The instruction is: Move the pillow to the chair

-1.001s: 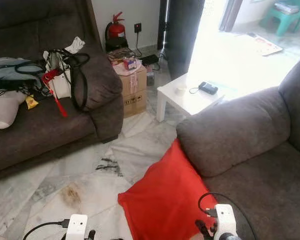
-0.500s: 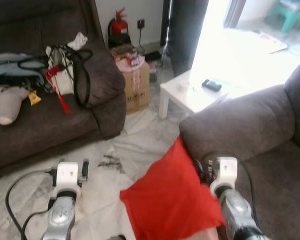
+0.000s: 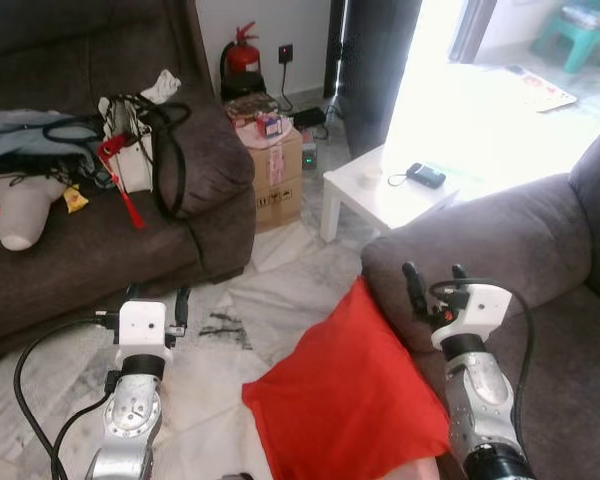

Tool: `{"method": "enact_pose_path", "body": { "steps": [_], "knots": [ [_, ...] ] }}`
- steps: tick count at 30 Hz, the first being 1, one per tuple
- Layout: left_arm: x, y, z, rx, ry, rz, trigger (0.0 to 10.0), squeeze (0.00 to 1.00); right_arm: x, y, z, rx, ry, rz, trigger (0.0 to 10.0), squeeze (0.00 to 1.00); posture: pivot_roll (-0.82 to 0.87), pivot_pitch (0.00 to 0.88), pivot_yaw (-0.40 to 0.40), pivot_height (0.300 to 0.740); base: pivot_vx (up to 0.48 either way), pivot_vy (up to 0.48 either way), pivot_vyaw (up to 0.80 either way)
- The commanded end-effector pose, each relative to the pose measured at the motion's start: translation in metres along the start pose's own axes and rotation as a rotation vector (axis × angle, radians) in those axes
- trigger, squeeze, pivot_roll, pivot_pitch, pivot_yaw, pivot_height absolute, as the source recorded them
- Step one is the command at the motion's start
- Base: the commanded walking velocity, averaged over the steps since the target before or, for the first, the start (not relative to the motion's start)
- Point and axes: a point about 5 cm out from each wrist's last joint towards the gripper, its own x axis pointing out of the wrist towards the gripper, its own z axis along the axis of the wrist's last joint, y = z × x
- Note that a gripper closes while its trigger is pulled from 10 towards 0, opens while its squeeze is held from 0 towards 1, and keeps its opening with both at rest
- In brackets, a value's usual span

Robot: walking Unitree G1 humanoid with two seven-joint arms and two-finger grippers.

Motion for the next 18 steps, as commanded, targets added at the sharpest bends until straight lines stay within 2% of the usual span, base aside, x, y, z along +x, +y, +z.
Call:
{"method": "enact_pose_path", "body": {
  "steps": [1,9,18],
  "knots": [
    [0.006,0.002,0.005,0.009,-0.012,-0.013,10.0,0.0,-0.001,0.002,-0.001,0.01,0.003,-0.01,10.0,0.0,0.07,0.0,0.039,0.74,0.0,0.0,0.0],
    [0.012,-0.001,0.008,0.009,-0.007,-0.02,10.0,0.0,0.007,0.013,0.006,0.021,-0.016,0.009,10.0,0.0,0.06,0.0,0.034,0.74,0.0,0.0,0.0],
    [0.007,-0.002,0.007,0.018,0.0,-0.032,10.0,0.0,0.008,0.012,0.011,-0.001,-0.033,0.002,10.0,0.0,0.06,0.0,0.033,0.74,0.0,0.0,0.0]
  ]
}}
